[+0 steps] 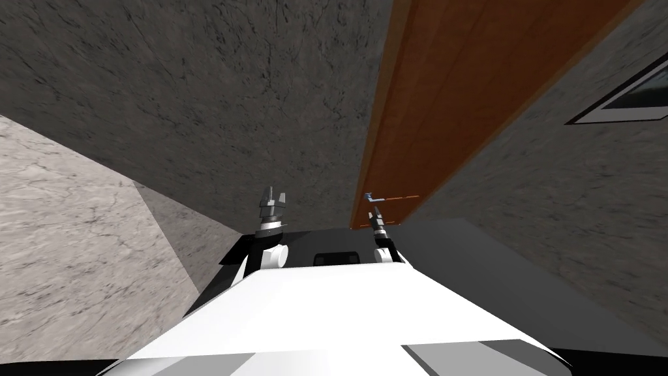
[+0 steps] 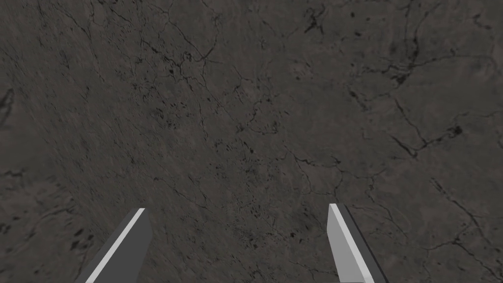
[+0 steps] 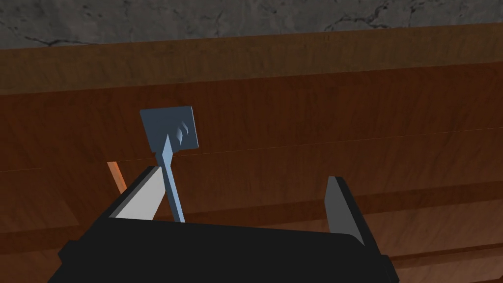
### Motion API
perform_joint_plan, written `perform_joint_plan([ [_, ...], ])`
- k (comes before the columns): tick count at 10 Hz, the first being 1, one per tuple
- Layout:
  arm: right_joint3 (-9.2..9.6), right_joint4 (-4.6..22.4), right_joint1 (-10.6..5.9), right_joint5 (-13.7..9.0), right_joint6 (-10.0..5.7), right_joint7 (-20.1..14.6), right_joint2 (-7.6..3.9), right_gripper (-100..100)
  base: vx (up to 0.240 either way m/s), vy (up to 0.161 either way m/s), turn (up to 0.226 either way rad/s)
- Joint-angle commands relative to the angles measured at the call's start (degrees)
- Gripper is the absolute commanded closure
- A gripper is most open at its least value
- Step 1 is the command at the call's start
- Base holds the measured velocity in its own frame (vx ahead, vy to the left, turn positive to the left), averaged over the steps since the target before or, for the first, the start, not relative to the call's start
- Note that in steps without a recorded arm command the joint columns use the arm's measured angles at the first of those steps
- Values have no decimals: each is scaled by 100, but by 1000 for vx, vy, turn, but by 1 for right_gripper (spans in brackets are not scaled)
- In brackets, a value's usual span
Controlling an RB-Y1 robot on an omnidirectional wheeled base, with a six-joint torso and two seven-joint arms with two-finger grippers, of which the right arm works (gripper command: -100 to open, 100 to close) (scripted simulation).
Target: Pull the door open
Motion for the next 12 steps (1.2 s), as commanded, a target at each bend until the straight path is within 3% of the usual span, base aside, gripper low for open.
perform_joint_plan([
  [1,44,280,-68,-94,-47,-6,-44,-100,14,-63,103],
  [3,118,701,-193,-253,-149,-36,-142,-100,29,-107,186],
  [4,118,739,-193,-253,-149,-36,-142,-100,14,-104,75],
  [9,265,1639,-439,-566,-350,-96,-333,-100,10,-106,141],
  [12,318,1971,-528,-680,-422,-118,-402,-100,5,-92,101],
])
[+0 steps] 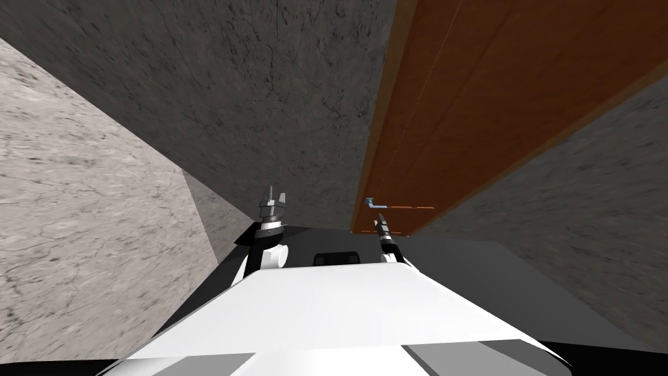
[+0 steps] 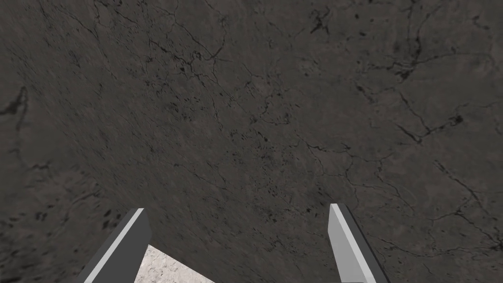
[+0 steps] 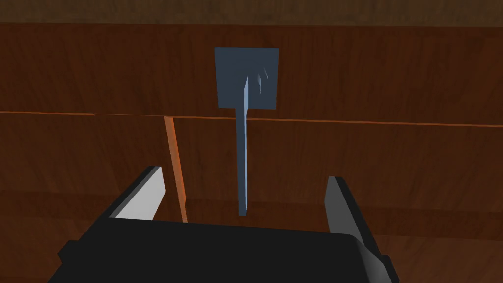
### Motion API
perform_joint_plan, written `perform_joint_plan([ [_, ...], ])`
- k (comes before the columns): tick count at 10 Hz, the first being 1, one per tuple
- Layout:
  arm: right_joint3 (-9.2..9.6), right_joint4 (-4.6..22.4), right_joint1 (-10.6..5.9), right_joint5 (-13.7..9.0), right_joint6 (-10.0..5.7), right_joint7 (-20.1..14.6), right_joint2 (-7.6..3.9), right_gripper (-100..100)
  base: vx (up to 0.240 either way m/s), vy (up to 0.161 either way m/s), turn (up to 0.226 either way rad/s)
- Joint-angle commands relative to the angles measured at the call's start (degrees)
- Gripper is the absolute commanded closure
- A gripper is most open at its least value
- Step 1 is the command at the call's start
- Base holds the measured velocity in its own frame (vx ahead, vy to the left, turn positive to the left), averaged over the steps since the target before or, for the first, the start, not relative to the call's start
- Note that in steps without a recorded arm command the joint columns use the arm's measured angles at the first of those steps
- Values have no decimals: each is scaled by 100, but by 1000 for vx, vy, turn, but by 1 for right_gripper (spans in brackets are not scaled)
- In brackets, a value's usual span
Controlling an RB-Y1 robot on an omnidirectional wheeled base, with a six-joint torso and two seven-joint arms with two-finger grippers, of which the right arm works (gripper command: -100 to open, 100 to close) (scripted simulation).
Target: Pull the door open
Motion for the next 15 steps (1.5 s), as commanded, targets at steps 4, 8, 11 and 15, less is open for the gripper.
perform_joint_plan([
  [4,-93,333,-20,-62,-178,-182,-108,-100,77,-24,112],
  [8,-308,711,16,-129,-427,-476,-269,-100,169,3,141],
  [11,-304,812,-2,-122,-490,-505,-267,100,78,-16,45],
  [15,-304,812,-2,-122,-490,-505,-267,100,-18,3,-1],
])
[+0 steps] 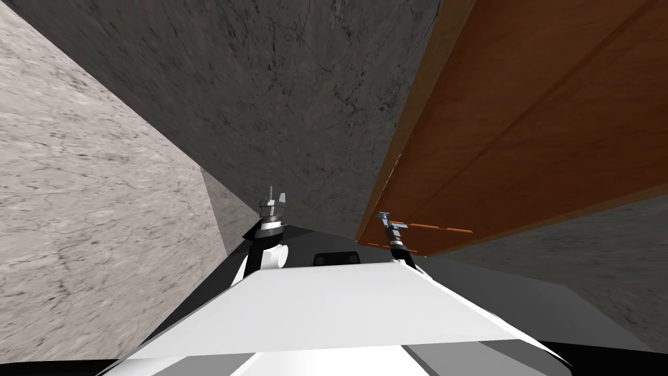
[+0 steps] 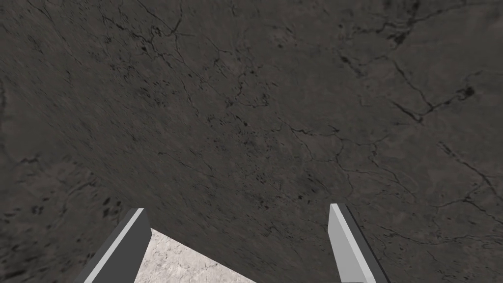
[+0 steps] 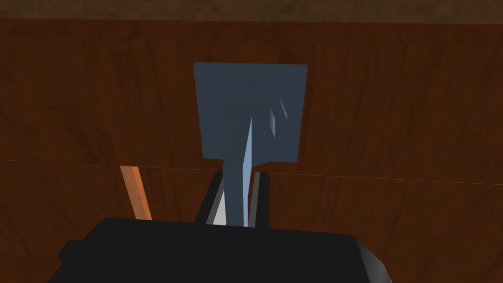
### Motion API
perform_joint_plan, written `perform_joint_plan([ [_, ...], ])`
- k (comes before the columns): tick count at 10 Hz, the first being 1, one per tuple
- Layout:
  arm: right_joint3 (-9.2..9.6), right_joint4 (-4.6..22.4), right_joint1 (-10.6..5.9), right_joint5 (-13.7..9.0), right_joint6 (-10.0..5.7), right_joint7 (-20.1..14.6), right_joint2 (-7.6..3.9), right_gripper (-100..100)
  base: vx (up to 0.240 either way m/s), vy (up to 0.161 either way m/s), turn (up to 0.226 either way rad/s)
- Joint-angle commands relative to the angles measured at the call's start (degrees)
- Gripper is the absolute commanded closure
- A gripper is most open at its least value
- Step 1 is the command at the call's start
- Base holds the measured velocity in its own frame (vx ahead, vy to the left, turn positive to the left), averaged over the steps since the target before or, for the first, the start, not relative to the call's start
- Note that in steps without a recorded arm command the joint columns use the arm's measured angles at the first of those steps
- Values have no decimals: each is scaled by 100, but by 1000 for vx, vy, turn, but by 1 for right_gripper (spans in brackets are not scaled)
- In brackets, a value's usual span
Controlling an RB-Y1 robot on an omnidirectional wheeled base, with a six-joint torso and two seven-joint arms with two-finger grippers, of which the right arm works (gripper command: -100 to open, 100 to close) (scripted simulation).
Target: Pull the door open
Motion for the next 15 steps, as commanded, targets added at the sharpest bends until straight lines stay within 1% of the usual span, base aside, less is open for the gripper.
perform_joint_plan([
  [1,0,-5,-1,1,-10,-1,1,100,0,0,0],
  [2,96,-10,66,16,-82,-95,-93,100,-116,-34,164],
  [3,122,-13,84,21,-104,-120,-119,100,-170,-52,154],
  [4,180,-19,123,31,-154,-178,-176,100,-209,-55,132],
  [8,441,-47,302,76,-380,-436,-432,100,-212,-50,161],
  [9,527,-56,360,91,-454,-521,-517,100,-228,-61,187],
  [11,626,-67,428,108,-539,-619,-614,100,-215,-45,127],
  [12,594,-121,419,102,-468,-559,-571,100,-97,-7,23],
  [13,704,-89,499,88,-599,-625,-637,100,-171,-30,183],
  [15,813,-45,574,65,-765,-698,-721,100,-213,-60,182],
])
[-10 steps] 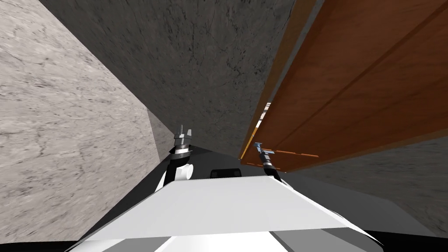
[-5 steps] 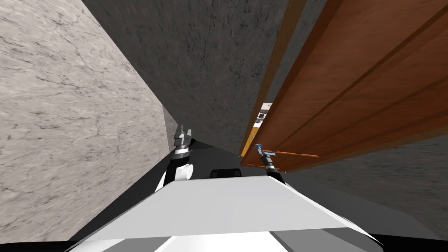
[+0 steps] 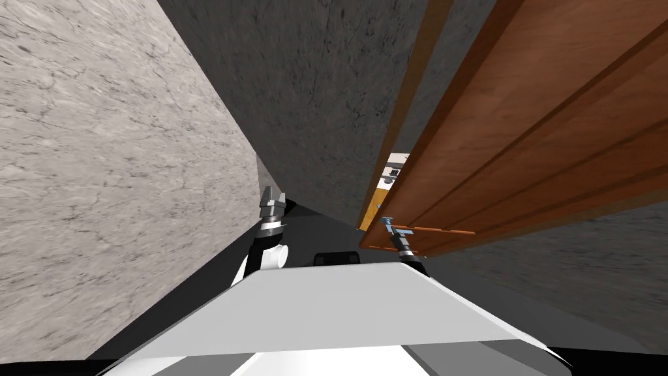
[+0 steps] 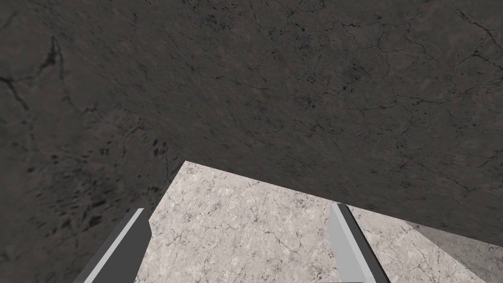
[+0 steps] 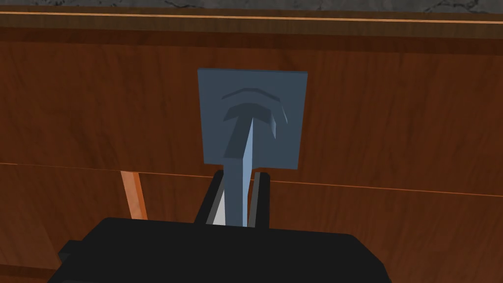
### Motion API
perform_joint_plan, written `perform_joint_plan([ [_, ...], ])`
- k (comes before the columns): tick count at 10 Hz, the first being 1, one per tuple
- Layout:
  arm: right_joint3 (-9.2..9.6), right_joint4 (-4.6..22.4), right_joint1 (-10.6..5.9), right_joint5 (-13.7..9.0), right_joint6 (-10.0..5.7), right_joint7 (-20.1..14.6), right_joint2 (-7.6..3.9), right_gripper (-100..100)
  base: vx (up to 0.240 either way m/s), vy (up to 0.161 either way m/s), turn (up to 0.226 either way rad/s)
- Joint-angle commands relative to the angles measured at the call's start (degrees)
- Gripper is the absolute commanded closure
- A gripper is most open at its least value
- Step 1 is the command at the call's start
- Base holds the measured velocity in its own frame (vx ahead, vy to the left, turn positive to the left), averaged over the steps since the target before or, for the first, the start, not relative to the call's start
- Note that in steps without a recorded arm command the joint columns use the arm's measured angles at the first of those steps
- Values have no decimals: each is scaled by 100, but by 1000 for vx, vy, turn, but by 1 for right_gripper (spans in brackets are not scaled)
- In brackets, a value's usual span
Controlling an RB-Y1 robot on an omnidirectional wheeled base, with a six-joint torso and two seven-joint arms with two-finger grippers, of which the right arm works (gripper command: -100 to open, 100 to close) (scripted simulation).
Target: Pull the door open
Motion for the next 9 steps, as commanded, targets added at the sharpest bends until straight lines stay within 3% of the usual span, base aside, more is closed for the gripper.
perform_joint_plan([
  [1,114,106,50,-9,-191,-79,-53,100,-216,-59,152],
  [5,363,205,222,-61,-573,-247,-246,100,-232,-66,183],
  [6,349,260,136,-36,-528,-234,-181,100,-109,-29,40],
  [7,462,329,220,-64,-705,-287,-224,100,-186,-30,208],
  [9,523,373,272,-91,-826,-321,-266,100,-201,-64,171],
])
